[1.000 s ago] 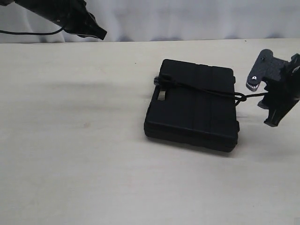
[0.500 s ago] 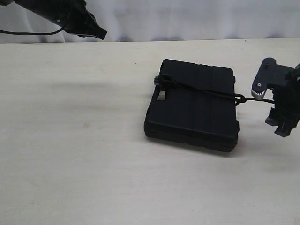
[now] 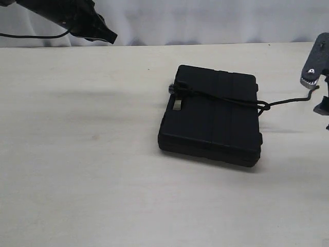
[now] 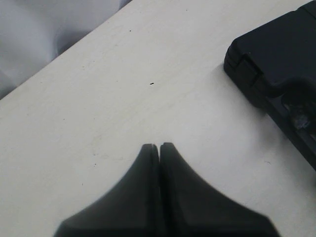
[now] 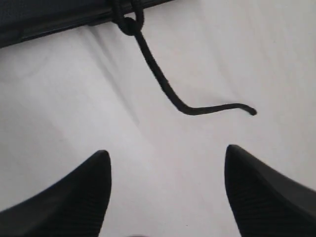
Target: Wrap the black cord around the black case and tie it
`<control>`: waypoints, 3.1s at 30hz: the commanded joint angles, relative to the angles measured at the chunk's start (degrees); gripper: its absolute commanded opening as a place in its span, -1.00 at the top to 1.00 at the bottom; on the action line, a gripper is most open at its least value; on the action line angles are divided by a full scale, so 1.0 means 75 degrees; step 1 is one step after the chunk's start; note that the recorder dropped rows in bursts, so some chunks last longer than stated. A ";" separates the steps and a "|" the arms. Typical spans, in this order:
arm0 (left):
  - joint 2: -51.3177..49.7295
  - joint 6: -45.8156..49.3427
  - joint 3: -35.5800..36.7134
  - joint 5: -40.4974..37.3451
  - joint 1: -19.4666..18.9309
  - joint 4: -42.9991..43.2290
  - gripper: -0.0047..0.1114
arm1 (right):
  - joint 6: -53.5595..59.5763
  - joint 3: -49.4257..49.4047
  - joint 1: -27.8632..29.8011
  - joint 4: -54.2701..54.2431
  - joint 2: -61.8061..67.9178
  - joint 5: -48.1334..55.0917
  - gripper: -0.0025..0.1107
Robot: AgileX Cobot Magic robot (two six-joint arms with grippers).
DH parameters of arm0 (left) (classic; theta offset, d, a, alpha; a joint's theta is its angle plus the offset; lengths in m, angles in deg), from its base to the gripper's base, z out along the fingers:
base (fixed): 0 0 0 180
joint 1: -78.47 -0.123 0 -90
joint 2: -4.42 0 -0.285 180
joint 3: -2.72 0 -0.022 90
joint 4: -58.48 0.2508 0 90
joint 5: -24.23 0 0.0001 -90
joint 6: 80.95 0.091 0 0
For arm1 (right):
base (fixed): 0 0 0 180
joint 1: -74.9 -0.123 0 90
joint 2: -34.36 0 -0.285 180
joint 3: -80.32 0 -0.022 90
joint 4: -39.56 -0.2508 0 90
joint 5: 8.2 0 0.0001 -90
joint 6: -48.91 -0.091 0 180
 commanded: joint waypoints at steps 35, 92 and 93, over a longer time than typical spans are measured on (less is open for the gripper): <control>0.0001 0.0191 0.0013 0.0811 -0.0007 -0.0070 0.92 | -0.5126 0.5340 0.0197 -0.4808 0.6400 0.1435 0.88; 1.0251 -0.0074 0.6747 0.3860 -0.0007 -0.1546 0.92 | -0.5344 -0.1219 -0.0512 -0.4857 -0.5883 -0.3680 0.88; 1.0457 -0.0074 0.6893 0.3845 -0.0007 -0.1582 0.92 | -0.5344 -0.1279 -0.0512 -0.4929 -0.6095 -0.3652 0.88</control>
